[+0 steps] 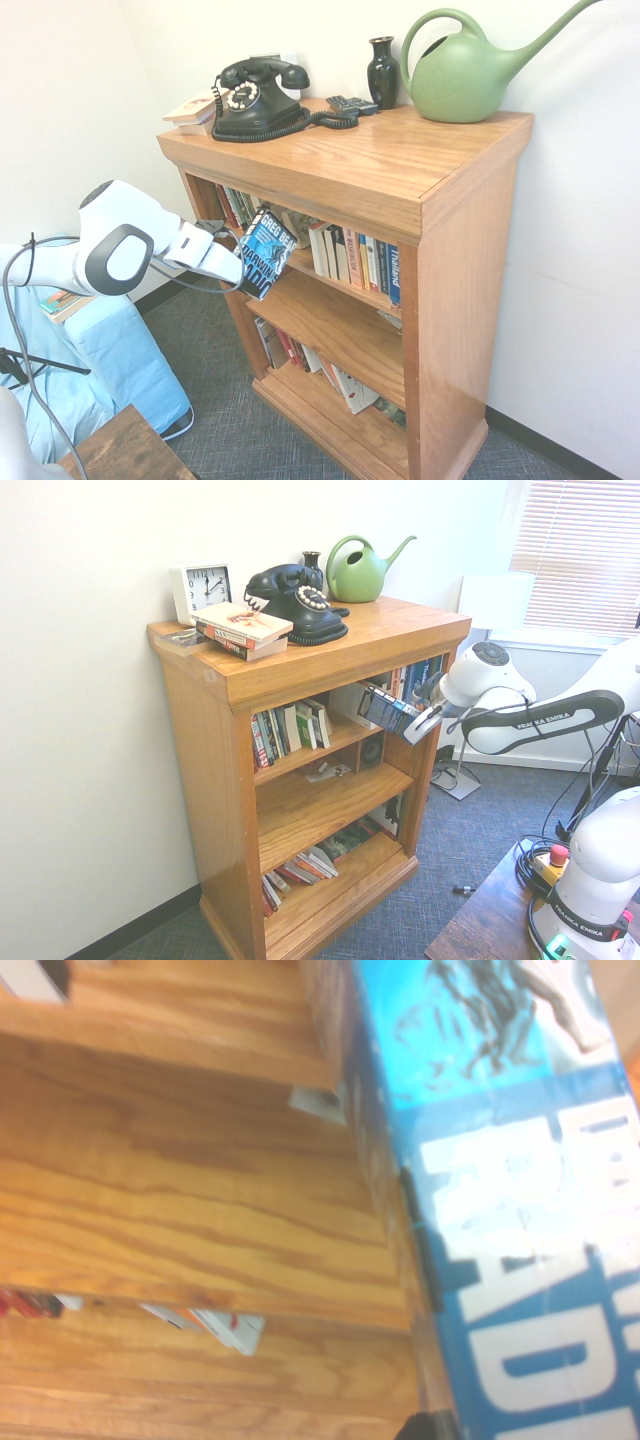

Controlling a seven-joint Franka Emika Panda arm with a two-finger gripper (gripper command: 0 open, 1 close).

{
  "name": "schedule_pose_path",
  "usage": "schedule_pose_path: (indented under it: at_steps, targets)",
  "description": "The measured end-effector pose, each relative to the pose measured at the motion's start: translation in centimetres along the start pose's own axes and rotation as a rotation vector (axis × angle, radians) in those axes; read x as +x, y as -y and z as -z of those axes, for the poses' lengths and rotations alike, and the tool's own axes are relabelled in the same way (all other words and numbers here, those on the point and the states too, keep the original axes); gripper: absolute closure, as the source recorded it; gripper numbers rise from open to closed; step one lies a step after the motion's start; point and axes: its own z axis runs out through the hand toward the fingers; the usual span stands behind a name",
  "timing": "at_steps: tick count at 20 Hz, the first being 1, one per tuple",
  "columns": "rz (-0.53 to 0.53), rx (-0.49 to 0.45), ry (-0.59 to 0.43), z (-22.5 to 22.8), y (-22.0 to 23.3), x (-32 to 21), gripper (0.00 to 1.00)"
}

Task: Put the book on the shelf

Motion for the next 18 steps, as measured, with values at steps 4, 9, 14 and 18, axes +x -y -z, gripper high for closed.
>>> schedule_pose_path:
  at_steps: [4, 9, 14, 18]
  targets:
    - [0.019, 0.026, -0.002, -1.3, 1.2, -0.1, 1.0]
    - [0.001, 0.042, -0.013, -2.8, 1.5, 0.3, 1.0]
    - [-0.047, 0.055, -0.008, -4.4, 3.3, 0.0, 1.0]
    - [-0.092, 0.064, 0.001, -5.4, 5.6, 0.4, 1.0]
